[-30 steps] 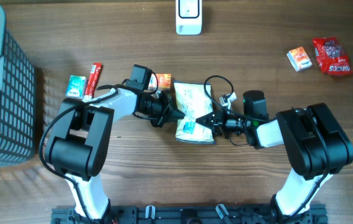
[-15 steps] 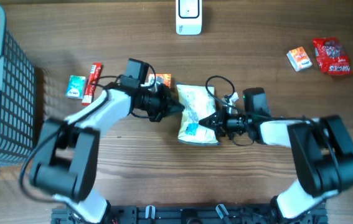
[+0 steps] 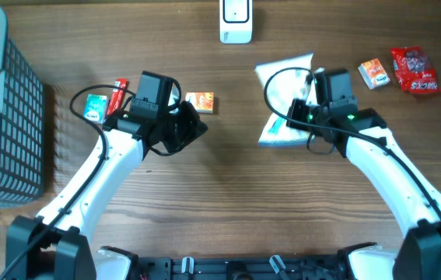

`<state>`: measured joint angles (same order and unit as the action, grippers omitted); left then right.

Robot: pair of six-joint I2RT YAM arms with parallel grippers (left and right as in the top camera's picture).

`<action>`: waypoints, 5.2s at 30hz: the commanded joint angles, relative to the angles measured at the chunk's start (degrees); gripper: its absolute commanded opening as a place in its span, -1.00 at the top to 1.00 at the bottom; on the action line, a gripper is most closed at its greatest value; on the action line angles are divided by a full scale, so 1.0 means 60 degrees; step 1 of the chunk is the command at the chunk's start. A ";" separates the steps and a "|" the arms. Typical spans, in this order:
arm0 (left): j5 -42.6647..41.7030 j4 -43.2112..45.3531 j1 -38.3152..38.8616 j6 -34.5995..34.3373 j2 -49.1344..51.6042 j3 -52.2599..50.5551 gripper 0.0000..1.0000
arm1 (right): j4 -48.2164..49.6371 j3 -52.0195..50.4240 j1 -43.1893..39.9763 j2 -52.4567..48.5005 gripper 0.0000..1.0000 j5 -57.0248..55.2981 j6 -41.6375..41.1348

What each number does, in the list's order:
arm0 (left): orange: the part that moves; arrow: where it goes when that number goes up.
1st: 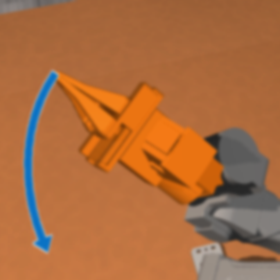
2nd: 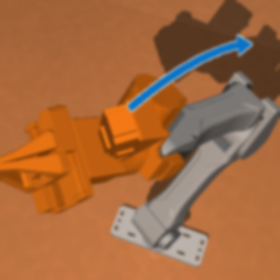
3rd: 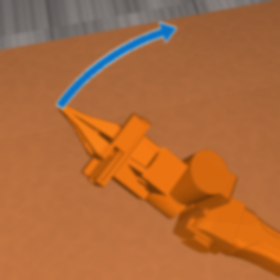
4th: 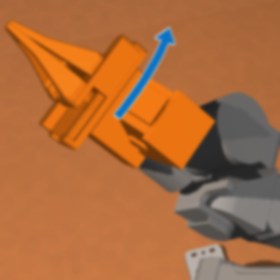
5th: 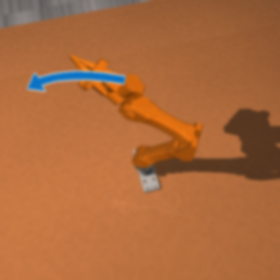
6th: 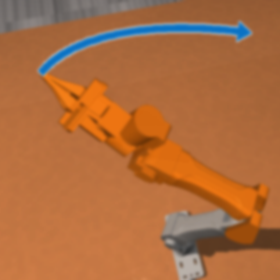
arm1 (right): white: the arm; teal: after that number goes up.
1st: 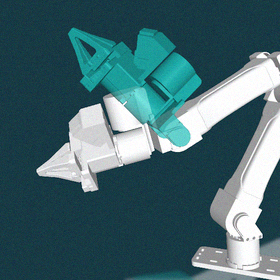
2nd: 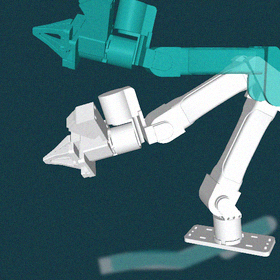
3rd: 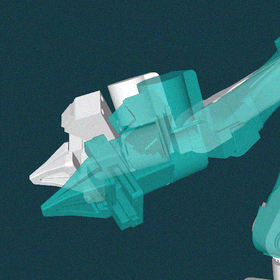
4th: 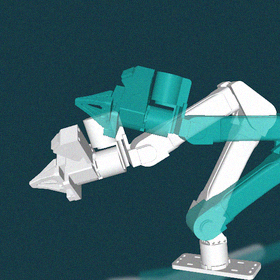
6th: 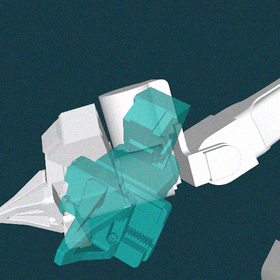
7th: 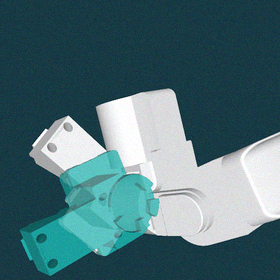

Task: Scan the item barcode
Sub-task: 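Lift the wipes pack up to the white scanner with the right gripper, then carry the wipes pack to the top-right corner and release it, then move the right gripper over the small orange Kleenex box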

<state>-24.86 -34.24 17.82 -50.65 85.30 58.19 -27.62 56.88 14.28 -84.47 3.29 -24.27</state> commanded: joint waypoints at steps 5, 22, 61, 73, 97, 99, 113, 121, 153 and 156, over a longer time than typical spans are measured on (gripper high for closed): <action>0.1854 -0.0550 -0.0018 0.0164 -0.0200 -0.0055 0.92 | 0.1319 0.0339 0.1377 0.0022 0.91 -0.5446 0.1923; 0.1909 -0.1701 -0.1552 0.0171 -0.0200 -0.0055 0.92 | 1.6906 0.0404 0.2517 -0.5442 0.91 -0.8149 1.6254; 0.1909 -0.2131 -0.1810 0.0903 -0.0197 -0.0055 0.92 | 1.4746 0.4663 0.0783 -0.8892 0.91 -0.6594 1.5529; 0.1800 -0.2346 -0.1810 0.0878 -0.0200 -0.0055 0.92 | 1.7187 0.5202 -0.0758 -0.8888 0.91 -0.9588 1.6935; 0.1803 -0.2692 -0.1810 0.0878 -0.0200 -0.0055 0.92 | 1.3967 0.4495 -0.3974 -0.8888 0.05 -1.5056 1.4491; 0.1803 -0.2696 -0.1810 0.0878 -0.0200 -0.0055 0.92 | 1.3963 0.4495 -0.3974 -0.8888 -0.44 -1.5056 1.4305; 0.1803 -0.2692 -0.1810 0.0878 -0.0200 -0.0055 0.92 | 1.4488 0.4499 -0.3574 -0.8870 -0.99 -1.5059 1.4284; 0.1800 -0.2703 -0.1810 0.0889 -0.0200 -0.0055 0.92 | 1.4400 0.4499 -0.2648 -0.8823 -0.99 -1.5059 1.4287; 0.1803 -0.3158 -0.1810 0.1949 -0.0197 -0.0055 0.92 | -0.0357 0.4499 -0.0790 -0.3107 -1.00 -0.2761 0.3785; 0.1803 -0.3126 -0.1803 0.1945 -0.0197 -0.0055 0.75 | -0.1388 0.4499 -0.0943 -0.2430 -1.00 0.0943 0.3544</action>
<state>-14.20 -53.17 7.27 -40.07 84.93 58.08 -31.75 83.72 9.85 -104.57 -17.74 5.06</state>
